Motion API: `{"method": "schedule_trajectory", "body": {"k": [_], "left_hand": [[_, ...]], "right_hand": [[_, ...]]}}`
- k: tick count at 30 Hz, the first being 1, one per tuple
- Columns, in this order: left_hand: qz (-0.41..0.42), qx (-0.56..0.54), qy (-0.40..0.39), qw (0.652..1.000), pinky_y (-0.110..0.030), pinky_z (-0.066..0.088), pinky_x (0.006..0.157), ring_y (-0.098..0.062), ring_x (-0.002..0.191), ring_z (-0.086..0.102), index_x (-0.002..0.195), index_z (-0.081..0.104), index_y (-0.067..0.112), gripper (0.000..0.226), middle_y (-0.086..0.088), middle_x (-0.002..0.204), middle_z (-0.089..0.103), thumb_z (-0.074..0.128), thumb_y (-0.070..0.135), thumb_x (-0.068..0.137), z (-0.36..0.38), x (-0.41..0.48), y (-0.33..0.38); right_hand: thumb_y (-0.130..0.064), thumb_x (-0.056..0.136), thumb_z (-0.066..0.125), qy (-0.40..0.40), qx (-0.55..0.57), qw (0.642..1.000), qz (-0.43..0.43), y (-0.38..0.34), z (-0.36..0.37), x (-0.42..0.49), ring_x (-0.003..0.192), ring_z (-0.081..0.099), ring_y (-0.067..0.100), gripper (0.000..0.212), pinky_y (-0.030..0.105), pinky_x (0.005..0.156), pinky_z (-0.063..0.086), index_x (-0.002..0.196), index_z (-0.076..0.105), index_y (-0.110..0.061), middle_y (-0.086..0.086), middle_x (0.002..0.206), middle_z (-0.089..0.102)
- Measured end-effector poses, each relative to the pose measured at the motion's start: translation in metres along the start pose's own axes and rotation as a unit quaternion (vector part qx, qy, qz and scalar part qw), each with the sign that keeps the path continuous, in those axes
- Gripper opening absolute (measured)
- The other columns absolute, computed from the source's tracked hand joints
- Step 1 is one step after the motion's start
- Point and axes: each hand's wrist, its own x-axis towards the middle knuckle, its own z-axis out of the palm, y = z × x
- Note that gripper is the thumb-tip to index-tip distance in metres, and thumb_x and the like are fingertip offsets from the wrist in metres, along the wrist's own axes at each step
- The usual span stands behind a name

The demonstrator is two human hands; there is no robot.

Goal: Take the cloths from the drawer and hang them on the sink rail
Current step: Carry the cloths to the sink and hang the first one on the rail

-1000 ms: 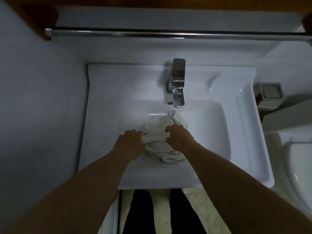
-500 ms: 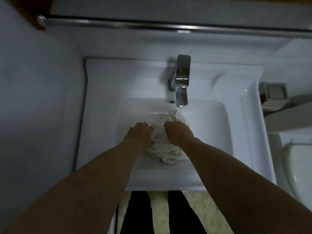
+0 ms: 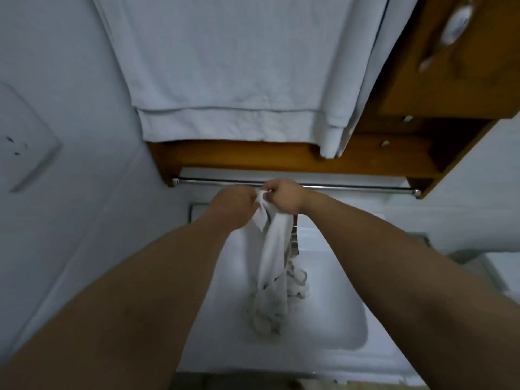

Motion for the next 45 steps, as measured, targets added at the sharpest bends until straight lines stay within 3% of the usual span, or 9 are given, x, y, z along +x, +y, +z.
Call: {"method": "schedule_trajectory", "body": {"k": [5, 10, 15, 23, 27, 32, 35, 40, 45], "left_hand": [[-0.016, -0.005, 0.066, 0.998, -0.032, 0.040, 0.072, -0.032, 0.104, 0.063, 0.107, 0.064, 0.012, 0.026, -0.011, 0.107, 0.069, 0.055, 0.035, 0.097, -0.053, 0.000, 0.002], [-0.055, -0.214, 0.102, 0.970, -0.027, 0.046, 0.082, -0.016, 0.099, 0.060, 0.140, 0.049, 0.026, 0.065, 0.002, 0.108, 0.065, 0.075, 0.030, 0.081, -0.091, -0.001, -0.002], [-0.022, -0.165, 0.064, 0.984, -0.025, 0.042, 0.063, -0.016, 0.084, 0.062, 0.096, 0.069, 0.022, 0.018, 0.007, 0.084, 0.065, 0.075, 0.034, 0.083, -0.105, -0.005, 0.004], [0.002, -0.137, 0.092, 0.986, -0.025, 0.035, 0.068, -0.017, 0.085, 0.058, 0.084, 0.064, 0.024, 0.008, 0.003, 0.084, 0.061, 0.070, 0.026, 0.088, -0.126, -0.007, 0.010], [0.019, -0.162, 0.142, 0.976, -0.022, 0.037, 0.069, -0.014, 0.087, 0.059, 0.102, 0.075, 0.018, 0.015, 0.003, 0.091, 0.066, 0.067, 0.019, 0.089, -0.143, -0.006, 0.017], [0.039, -0.174, 0.151, 0.972, -0.021, 0.039, 0.073, -0.013, 0.091, 0.062, 0.100, 0.076, 0.022, 0.017, 0.004, 0.100, 0.073, 0.063, 0.018, 0.090, -0.161, -0.005, 0.025], [0.044, -0.179, 0.143, 0.972, -0.021, 0.042, 0.078, -0.013, 0.096, 0.063, 0.100, 0.075, 0.024, 0.014, 0.005, 0.104, 0.073, 0.067, 0.020, 0.089, -0.170, -0.005, 0.025], [0.043, -0.159, 0.125, 0.978, -0.021, 0.044, 0.080, -0.012, 0.098, 0.061, 0.105, 0.073, 0.026, 0.024, 0.004, 0.109, 0.070, 0.066, 0.012, 0.087, -0.177, -0.007, 0.025], [0.015, -0.212, 0.002, 0.977, -0.031, 0.052, 0.091, -0.019, 0.102, 0.062, 0.148, 0.041, 0.030, 0.080, 0.000, 0.108, 0.067, 0.077, 0.009, 0.081, -0.178, -0.013, 0.018]], "right_hand": [[-0.020, 0.101, 0.048, 0.033, 0.009, 0.998, -0.056, -0.040, -0.050, -0.007, 0.090, 0.056, 0.022, 0.019, 0.032, 0.076, 0.040, 0.095, 0.065, -0.013, 0.006, 0.098, 0.064], [-0.024, 0.100, 0.051, 0.075, 0.018, 0.993, -0.090, -0.060, -0.074, -0.016, 0.080, 0.053, 0.015, 0.019, 0.025, 0.066, 0.037, 0.101, 0.068, -0.014, -0.002, 0.089, 0.061], [-0.024, 0.099, 0.054, 0.096, 0.021, 0.989, -0.109, -0.070, -0.081, -0.017, 0.094, 0.059, 0.016, 0.019, 0.028, 0.079, 0.041, 0.107, 0.070, -0.019, -0.003, 0.099, 0.065], [-0.038, 0.094, 0.061, 0.099, 0.175, 0.978, -0.059, -0.082, -0.089, -0.031, 0.079, 0.055, 0.014, 0.022, 0.028, 0.071, 0.039, 0.084, 0.065, -0.019, -0.004, 0.084, 0.061], [-0.039, 0.094, 0.055, 0.007, 0.422, 0.907, 0.011, -0.077, -0.093, -0.039, 0.100, 0.069, 0.028, 0.033, 0.036, 0.090, 0.053, 0.111, 0.071, -0.015, 0.012, 0.107, 0.075], [-0.044, 0.090, 0.057, -0.083, 0.553, 0.829, -0.010, -0.071, -0.104, -0.037, 0.120, 0.058, 0.038, 0.057, 0.047, 0.112, 0.038, 0.132, 0.061, -0.006, 0.021, 0.126, 0.064], [-0.028, 0.090, 0.062, -0.051, 0.505, 0.861, 0.032, -0.072, -0.107, -0.033, 0.123, 0.059, 0.040, 0.041, 0.053, 0.109, 0.043, 0.122, 0.068, -0.004, 0.023, 0.125, 0.066], [-0.011, 0.094, 0.059, 0.045, 0.407, 0.912, 0.019, -0.080, -0.110, -0.036, 0.079, 0.063, 0.020, 0.013, 0.030, 0.069, 0.052, 0.097, 0.071, -0.006, 0.009, 0.091, 0.069], [-0.016, 0.102, 0.051, 0.081, 0.401, 0.913, -0.004, -0.082, -0.112, -0.037, 0.086, 0.065, 0.023, 0.016, 0.034, 0.074, 0.055, 0.092, 0.063, -0.012, 0.011, 0.099, 0.068]]}}
